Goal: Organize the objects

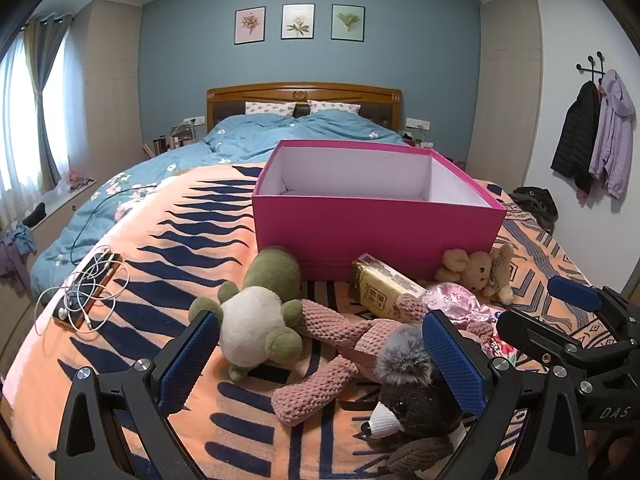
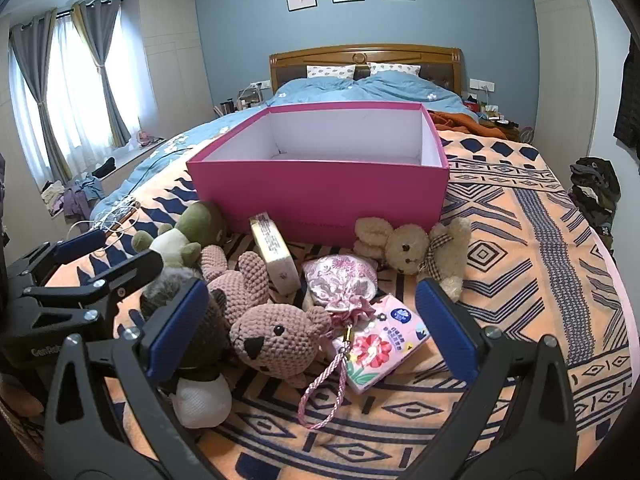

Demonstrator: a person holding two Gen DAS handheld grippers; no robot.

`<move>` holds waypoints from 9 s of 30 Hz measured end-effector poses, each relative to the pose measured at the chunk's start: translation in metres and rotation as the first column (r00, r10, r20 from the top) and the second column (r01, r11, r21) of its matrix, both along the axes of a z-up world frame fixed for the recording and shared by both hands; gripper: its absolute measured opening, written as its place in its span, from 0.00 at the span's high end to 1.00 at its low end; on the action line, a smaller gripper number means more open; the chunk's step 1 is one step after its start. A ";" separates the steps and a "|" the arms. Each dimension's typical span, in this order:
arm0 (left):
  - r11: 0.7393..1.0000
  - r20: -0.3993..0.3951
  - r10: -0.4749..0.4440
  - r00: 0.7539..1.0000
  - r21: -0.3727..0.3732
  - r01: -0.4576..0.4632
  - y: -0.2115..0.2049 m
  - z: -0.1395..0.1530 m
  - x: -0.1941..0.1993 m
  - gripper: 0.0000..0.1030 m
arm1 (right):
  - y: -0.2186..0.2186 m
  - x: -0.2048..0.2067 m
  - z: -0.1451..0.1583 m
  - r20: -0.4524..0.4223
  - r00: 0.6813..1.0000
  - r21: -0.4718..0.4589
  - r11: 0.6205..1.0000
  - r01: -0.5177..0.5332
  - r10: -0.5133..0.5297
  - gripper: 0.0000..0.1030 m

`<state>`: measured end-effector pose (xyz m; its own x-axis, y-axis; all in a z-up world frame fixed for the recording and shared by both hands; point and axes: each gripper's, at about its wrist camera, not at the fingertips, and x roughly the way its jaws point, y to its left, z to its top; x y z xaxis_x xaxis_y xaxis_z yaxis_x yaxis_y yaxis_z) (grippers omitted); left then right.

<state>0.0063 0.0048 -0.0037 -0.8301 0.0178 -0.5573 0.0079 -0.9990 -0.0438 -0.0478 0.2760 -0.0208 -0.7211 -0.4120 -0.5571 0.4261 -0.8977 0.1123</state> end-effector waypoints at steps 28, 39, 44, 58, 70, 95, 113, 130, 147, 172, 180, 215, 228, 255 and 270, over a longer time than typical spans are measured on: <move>0.970 0.080 -0.227 0.971 0.112 0.217 -0.025 -0.026 0.012 0.05 | -0.018 0.005 -0.016 0.079 0.975 -0.039 0.978 -0.207 0.209 0.11; 0.934 0.115 -0.353 0.929 0.107 0.342 -0.014 -0.039 0.020 0.05 | -0.042 0.004 -0.005 0.103 0.936 -0.071 0.941 -0.330 0.335 0.33; 0.920 0.124 -0.389 0.913 0.111 0.376 -0.009 -0.044 0.023 0.05 | -0.064 -0.003 -0.005 0.135 0.904 -0.043 0.914 -0.404 0.406 0.34; 0.890 0.090 -0.440 0.894 0.179 0.420 -0.011 -0.037 0.030 0.05 | -0.062 -0.035 -0.003 0.222 0.875 -0.209 0.898 -0.388 0.430 0.54; 0.901 0.103 -0.403 0.909 0.217 0.375 -0.006 -0.034 -0.006 0.34 | -0.043 -0.039 0.034 0.110 0.952 -0.238 0.938 -0.253 0.285 0.54; 0.868 0.132 -0.463 0.877 0.268 0.418 -0.007 -0.025 -0.015 0.62 | 0.025 -0.040 -0.002 0.204 0.939 -0.357 0.914 -0.191 0.276 0.60; 0.888 0.045 -0.433 0.900 0.190 0.418 -0.009 0.028 -0.021 0.62 | 0.016 -0.037 0.037 0.116 0.954 -0.389 0.896 -0.214 0.278 0.60; 0.919 -0.037 -0.390 0.920 0.045 0.391 -0.018 0.085 -0.087 0.61 | -0.010 -0.097 0.092 -0.022 0.970 -0.399 0.887 -0.230 0.242 0.59; 0.926 0.151 -0.359 0.921 -0.067 0.371 -0.012 0.036 -0.178 0.61 | -0.031 -0.181 0.041 0.163 0.966 -0.383 0.915 -0.125 0.201 0.59; 0.963 -0.026 -0.268 0.963 -0.023 0.267 -0.052 0.048 -0.116 0.28 | -0.025 -0.153 0.030 0.151 0.965 -0.280 0.946 -0.164 0.212 0.41; 0.944 -0.021 -0.329 0.944 0.021 0.329 -0.053 0.032 -0.062 0.21 | -0.005 -0.085 0.032 0.079 0.960 -0.208 0.946 -0.247 0.268 0.35; 0.923 0.135 -0.373 0.918 0.152 0.353 -0.038 -0.047 -0.023 0.12 | -0.011 -0.013 -0.061 0.194 0.960 -0.080 0.978 -0.190 0.202 0.38; 0.865 0.099 -0.487 0.868 0.192 0.464 -0.018 -0.032 -0.007 0.13 | 0.019 -0.012 -0.031 0.165 0.957 -0.210 0.957 -0.203 0.239 0.41; 0.815 0.015 -0.546 0.837 0.238 0.528 -0.012 0.019 -0.033 0.52 | 0.028 -0.029 0.017 0.076 0.951 -0.260 0.927 -0.272 0.300 0.41; 0.856 -0.044 -0.495 0.868 0.147 0.495 -0.026 0.070 -0.085 0.53 | 0.002 -0.090 0.062 -0.011 0.940 -0.268 0.905 -0.330 0.340 0.41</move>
